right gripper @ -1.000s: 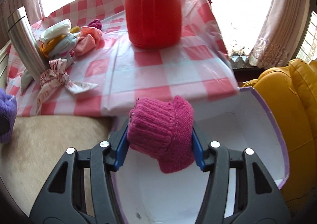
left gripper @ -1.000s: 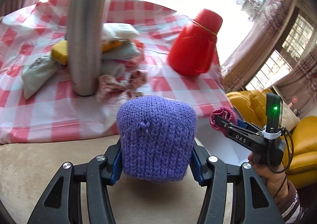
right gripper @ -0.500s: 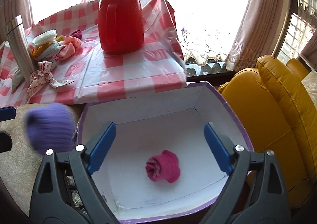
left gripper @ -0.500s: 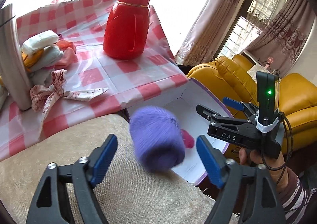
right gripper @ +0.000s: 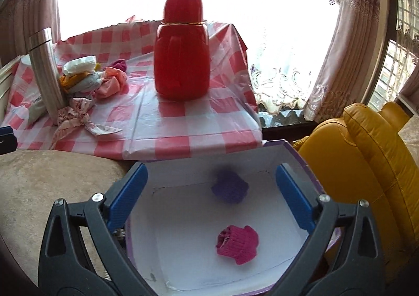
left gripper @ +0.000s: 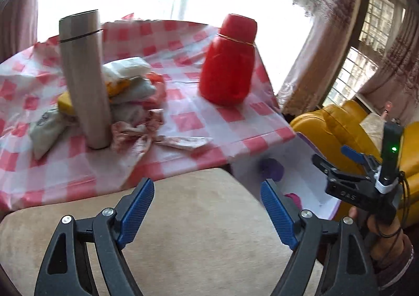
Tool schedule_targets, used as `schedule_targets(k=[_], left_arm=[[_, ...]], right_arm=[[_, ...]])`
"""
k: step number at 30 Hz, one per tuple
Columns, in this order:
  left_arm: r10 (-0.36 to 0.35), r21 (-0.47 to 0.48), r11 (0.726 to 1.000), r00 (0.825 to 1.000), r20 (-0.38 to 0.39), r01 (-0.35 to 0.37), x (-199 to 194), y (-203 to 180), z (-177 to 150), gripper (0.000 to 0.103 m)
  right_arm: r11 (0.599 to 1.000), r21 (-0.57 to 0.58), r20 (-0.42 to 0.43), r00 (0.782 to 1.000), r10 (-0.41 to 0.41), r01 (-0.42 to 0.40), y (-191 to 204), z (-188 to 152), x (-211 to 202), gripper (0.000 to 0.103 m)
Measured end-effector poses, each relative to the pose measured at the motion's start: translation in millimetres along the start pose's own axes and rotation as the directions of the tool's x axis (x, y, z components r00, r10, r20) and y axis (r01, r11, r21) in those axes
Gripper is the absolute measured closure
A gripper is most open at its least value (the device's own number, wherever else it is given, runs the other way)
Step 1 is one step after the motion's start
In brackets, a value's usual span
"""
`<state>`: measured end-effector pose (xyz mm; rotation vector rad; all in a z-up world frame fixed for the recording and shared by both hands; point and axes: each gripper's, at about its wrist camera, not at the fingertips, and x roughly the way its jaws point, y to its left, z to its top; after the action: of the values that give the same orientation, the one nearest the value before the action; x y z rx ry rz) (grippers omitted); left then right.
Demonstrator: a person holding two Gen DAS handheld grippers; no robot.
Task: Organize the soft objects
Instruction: 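Grasp floral ribbon scarf with right tool while left tool grasps yellow sponge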
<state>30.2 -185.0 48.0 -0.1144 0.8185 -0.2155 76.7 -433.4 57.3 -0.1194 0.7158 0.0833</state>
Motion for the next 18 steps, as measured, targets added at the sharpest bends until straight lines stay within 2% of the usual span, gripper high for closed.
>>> schedule_targets(k=[2, 5, 6, 11, 15, 18], left_arm=[[0.058, -0.059, 0.997, 0.998, 0.012, -0.057, -6.3, 23.6, -0.7, 0.019], [0.1, -0.124, 0.988, 0.994, 0.034, -0.096, -17.4, 54.0, -5.1, 0.019], [0.131, -0.136, 0.983, 0.991, 0.039, -0.125, -21.0, 63.8, -6.9, 0.019], [0.186, -0.184, 0.968, 0.98, 0.072, -0.17, -34.5, 101.2, -9.2, 0.019], [0.217, -0.215, 0.957, 0.973, 0.073, -0.197, -39.0, 124.6, -10.9, 0.019], [0.212, -0.249, 0.949, 0.975, 0.061, -0.191, -37.3, 139.2, -11.2, 0.019]], right_arm=[[0.997, 0.001, -0.028, 0.996, 0.083, -0.083, 11.3, 3.7, 1.2, 0.004], [0.982, -0.034, -0.054, 0.982, 0.181, -0.183, 34.7, 9.4, 5.3, 0.004], [0.98, -0.054, -0.06, 0.98, 0.191, -0.194, 43.5, 12.4, 6.7, 0.004], [0.959, -0.088, -0.092, 0.961, 0.263, -0.271, 80.4, 30.8, 20.2, 0.004], [0.941, -0.086, -0.135, 0.939, 0.316, -0.328, 109.8, 46.2, 40.4, 0.004], [0.929, -0.106, -0.16, 0.928, 0.337, -0.355, 134.2, 54.9, 54.5, 0.004]])
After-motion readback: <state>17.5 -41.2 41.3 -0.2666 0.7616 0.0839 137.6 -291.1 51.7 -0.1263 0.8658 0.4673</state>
